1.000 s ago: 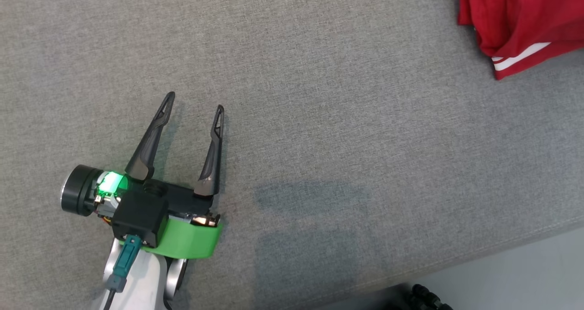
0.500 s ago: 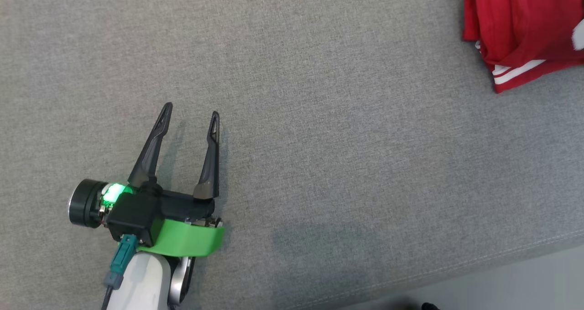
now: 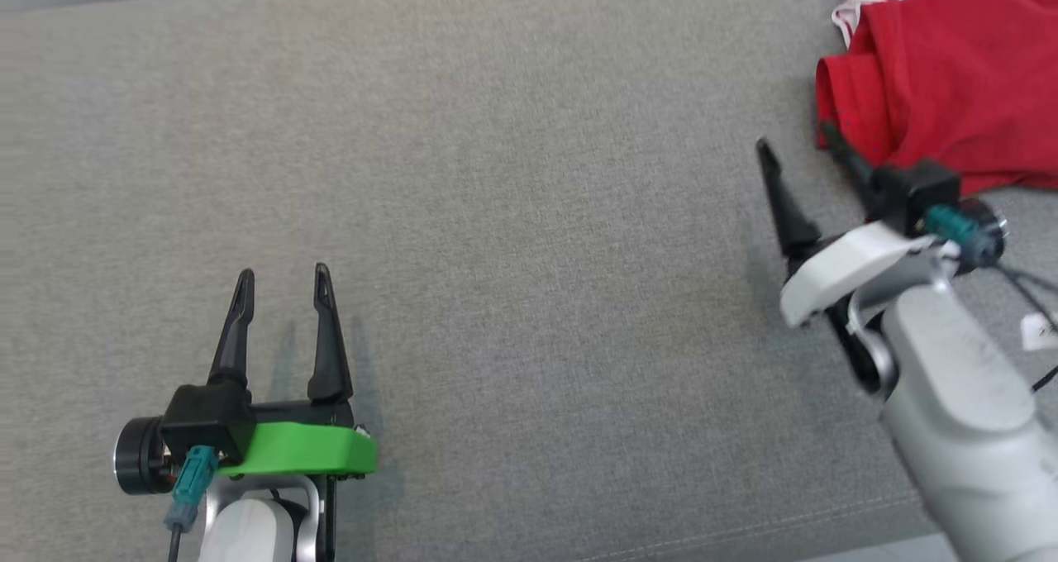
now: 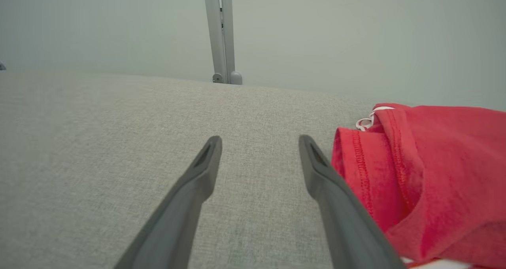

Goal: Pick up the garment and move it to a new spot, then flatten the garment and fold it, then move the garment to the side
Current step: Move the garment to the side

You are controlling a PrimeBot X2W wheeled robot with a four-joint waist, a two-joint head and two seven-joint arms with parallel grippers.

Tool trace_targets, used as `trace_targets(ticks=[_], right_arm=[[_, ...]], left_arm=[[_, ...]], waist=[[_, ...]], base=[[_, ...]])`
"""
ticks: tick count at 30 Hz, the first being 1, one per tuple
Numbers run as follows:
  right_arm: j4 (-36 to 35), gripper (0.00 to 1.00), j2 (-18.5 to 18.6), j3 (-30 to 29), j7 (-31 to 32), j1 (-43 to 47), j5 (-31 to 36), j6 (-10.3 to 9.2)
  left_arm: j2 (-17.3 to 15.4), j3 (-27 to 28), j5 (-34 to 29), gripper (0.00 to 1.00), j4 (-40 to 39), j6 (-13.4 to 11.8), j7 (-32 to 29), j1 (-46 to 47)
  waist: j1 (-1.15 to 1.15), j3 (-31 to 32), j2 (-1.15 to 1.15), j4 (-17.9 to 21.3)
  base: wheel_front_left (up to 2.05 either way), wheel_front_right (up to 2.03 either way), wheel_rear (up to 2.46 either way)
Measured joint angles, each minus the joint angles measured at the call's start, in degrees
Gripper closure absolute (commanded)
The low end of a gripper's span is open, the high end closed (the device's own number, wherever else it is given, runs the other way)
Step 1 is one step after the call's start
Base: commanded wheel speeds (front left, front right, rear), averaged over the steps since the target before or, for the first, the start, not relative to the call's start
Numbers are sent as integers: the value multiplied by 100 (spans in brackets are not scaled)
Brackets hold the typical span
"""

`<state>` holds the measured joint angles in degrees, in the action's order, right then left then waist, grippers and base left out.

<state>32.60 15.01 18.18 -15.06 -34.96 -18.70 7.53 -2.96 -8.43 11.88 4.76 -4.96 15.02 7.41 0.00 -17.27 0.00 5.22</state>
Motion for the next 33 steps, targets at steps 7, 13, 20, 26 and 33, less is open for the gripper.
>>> trace_targets(ticks=[7,13,20,26,33], right_arm=[[-895,0,-503,-655,0,972,723,0],[-1967,0,-846,-1140,-1,1844,1093,-1],[-2940,0,-1020,-1347,0,3036,1036,0],[-3317,0,-1107,-1447,0,3893,1218,-1],[-3513,0,-1116,-1372,-1,4324,1144,-1]], left_arm=[[2,53,2,0,-3,-49,1,-168],[4,52,-16,0,33,171,0,-493],[8,116,-30,0,-82,354,0,-958],[8,222,-199,0,-26,489,0,-1339],[8,285,-401,0,-278,539,0,-1680]], waist=[[0,502,0,-181],[0,964,0,-349],[0,1455,0,-498],[0,1778,0,-585],[0,2052,0,-581]], base=[[0,0,0],[0,0,0],[0,0,0],[0,0,0],[0,0,0]])
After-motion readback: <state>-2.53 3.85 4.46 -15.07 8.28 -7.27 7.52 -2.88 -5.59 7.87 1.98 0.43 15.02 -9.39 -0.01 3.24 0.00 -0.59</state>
